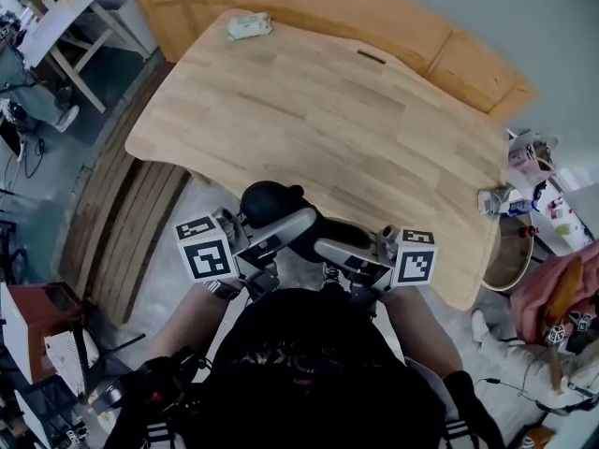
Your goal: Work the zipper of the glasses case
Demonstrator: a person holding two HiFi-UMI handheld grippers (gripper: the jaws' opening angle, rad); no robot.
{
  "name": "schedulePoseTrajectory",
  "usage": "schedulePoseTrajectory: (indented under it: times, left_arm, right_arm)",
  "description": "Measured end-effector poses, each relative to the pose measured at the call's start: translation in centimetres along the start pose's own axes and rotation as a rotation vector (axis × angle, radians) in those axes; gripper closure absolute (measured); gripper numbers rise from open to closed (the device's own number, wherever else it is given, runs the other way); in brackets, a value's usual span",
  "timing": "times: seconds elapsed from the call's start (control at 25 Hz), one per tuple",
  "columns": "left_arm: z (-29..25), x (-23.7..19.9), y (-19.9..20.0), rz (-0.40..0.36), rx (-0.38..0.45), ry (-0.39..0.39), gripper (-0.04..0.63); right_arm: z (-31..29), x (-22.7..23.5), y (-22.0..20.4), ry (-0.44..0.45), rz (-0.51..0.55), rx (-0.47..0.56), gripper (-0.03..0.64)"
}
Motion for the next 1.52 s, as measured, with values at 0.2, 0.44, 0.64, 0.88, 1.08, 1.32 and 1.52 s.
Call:
schedulePoseTrajectory:
  times: [0.2, 0.44, 0.64, 0.88, 1.08, 1.32, 1.52]
  left_arm:
    - [0.2, -1.1, 1.2, 0.046, 0.064, 0.027, 0.313]
    - [0.7, -3.0, 2.0, 0.081, 0.088, 0.097, 0.346]
    - [-0.3, -4.5, -1.9, 0.081, -0.062, 0.16, 0.584]
    - [-1.2, -6.2, -7.6, -0.075, -0.264, 0.285, 0.584]
    - [-0.3, -7.0, -10.0, -0.069, -0.289, 0.354, 0.584]
    - [1.1, -8.0, -9.9, 0.01, -0.174, 0.452, 0.584]
    - [1.7, -8.7, -10.4, 0.056, -0.11, 0.527, 0.584]
  right_arm:
    - [3.1, 1.4, 0.7, -0.028, -0.123, 0.093, 0.353]
    - [8.3, 4.7, 2.4, -0.147, -0.244, 0.31, 0.353]
    - [13.0, 10.6, 4.3, -0.492, 0.011, 0.205, 0.353]
    - [15.5, 17.9, 7.5, -0.791, 0.481, -0.103, 0.353]
    - [14.5, 24.1, 9.0, -0.853, 0.68, -0.328, 0.354]
    - [12.4, 31.0, 9.1, -0.792, 0.973, -0.669, 0.356]
    - [10.6, 34.5, 8.9, -0.669, 1.198, -0.867, 0.356]
Point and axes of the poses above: the fingertips, and each gripper's own axes: z backward along the fingers, x to its right, y out of its top, the point moved 1 cm from there along z, backward along the fingers, and after that the axes turned 11 degrees about z, right-handed, at the moved point
